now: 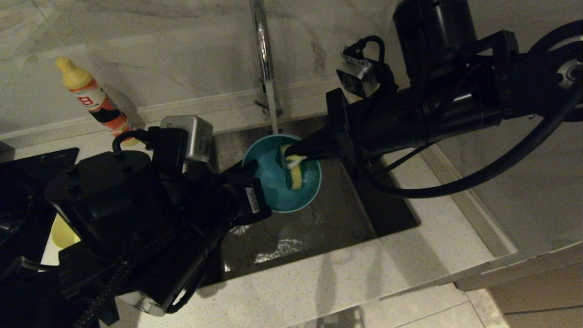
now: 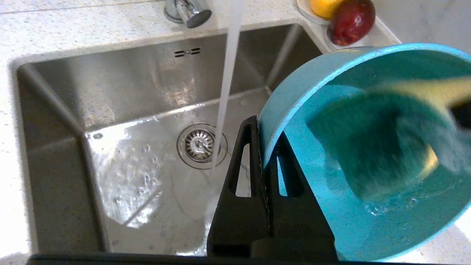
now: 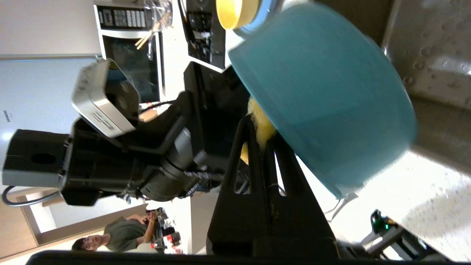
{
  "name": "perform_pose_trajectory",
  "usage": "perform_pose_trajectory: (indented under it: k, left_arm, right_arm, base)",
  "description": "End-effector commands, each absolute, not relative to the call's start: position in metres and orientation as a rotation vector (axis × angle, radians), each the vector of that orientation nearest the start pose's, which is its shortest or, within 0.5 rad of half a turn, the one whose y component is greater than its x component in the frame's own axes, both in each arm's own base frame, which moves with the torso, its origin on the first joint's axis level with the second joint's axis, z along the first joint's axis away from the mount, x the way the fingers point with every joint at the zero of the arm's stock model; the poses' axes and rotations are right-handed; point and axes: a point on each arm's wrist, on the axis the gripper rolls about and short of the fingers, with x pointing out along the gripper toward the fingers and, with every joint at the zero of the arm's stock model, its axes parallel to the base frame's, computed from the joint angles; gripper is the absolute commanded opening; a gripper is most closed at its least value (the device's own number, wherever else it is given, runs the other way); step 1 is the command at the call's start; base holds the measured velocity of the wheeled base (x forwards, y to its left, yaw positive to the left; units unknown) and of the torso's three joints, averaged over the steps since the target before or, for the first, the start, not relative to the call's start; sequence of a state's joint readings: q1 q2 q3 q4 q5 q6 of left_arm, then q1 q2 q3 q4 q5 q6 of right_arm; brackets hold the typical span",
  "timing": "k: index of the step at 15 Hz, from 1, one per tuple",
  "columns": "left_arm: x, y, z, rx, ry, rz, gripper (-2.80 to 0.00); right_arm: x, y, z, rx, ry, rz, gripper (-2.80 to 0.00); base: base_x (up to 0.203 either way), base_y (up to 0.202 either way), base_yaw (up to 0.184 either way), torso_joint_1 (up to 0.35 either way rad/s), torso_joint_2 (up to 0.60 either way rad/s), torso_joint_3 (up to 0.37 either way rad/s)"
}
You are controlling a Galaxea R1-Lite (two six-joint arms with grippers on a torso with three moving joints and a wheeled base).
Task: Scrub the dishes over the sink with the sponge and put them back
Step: Wipe the bowl
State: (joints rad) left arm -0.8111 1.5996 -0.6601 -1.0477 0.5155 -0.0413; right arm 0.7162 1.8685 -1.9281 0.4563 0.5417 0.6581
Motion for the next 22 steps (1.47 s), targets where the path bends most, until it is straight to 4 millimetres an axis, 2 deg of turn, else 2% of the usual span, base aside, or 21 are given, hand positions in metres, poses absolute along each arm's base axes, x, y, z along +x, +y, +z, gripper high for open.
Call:
perform_pose_trajectory:
  k: [1, 11, 17, 22]
  left_arm:
    - [0.193, -0.192, 0.215, -0.109, -0.083, -0.306, -2.8]
    - [0.188, -0.187, 0.218, -0.131, -0.094, -0.307, -2.8]
    - [0.188, -0.182, 0.226, -0.153, -0.117, -0.294, -2.8]
    - [0.188, -0.181, 0.227, -0.152, -0.123, -0.291, -2.8]
  right_arm:
    - [0.257, 0.239, 0.335, 0.529, 0.799, 1.057, -2.8]
    - [0.255, 0.227, 0.341, 0.508, 0.76, 1.046, -2.8]
    - [0.252, 0.224, 0.329, 0.5, 0.812, 1.021, -2.8]
    - [0.243, 0.224, 0.335, 0.494, 0.794, 1.022, -2.8]
  base:
    - [0.0, 0.0, 0.0, 0.0, 0.0, 0.0]
    - [0.0, 0.0, 0.0, 0.0, 0.0, 0.0]
    - [0.0, 0.0, 0.0, 0.0, 0.0, 0.0]
    - [0.0, 0.0, 0.0, 0.0, 0.0, 0.0]
